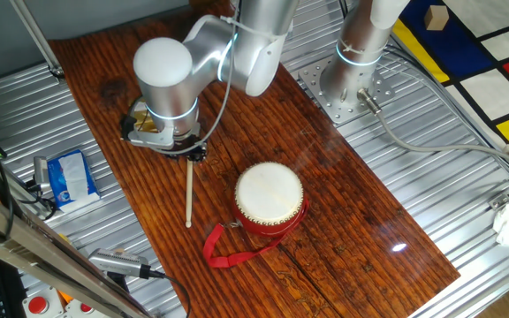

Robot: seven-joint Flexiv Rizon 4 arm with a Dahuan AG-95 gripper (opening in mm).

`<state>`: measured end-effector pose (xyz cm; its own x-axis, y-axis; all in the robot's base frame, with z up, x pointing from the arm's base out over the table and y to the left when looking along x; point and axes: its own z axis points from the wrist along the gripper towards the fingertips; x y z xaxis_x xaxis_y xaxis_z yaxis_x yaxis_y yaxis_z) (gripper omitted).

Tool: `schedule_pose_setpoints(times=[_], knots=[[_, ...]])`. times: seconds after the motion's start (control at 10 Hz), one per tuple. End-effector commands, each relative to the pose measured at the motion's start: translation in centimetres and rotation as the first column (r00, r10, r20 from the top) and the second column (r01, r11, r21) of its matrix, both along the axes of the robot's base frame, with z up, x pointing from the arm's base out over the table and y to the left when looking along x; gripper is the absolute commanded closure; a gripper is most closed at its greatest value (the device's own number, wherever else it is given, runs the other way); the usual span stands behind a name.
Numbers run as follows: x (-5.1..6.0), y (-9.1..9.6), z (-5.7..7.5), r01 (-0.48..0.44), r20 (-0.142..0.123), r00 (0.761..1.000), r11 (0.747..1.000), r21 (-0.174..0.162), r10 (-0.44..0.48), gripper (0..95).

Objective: Play the drum

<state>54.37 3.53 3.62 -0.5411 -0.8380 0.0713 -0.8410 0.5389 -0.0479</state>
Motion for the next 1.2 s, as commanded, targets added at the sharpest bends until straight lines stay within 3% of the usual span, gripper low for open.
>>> schedule_pose_setpoints(times=[0.1,0.4,0.5,0.6,1.2], knots=[[0.1,-0.1,-1.1,-0.008,0.004,1.000,1.000,-0.001,0.008,57.0],[0.1,-0.1,-3.1,-0.013,0.006,1.000,1.000,-0.001,0.013,57.0],[0.1,0.0,-3.4,-0.010,-0.006,1.000,1.000,0.002,0.010,76.0],[0.1,0.0,-3.3,0.007,0.005,1.000,1.000,0.007,-0.007,95.0],[0.1,0.0,-1.9,0.034,0.027,0.999,0.999,0.003,-0.034,95.0]])
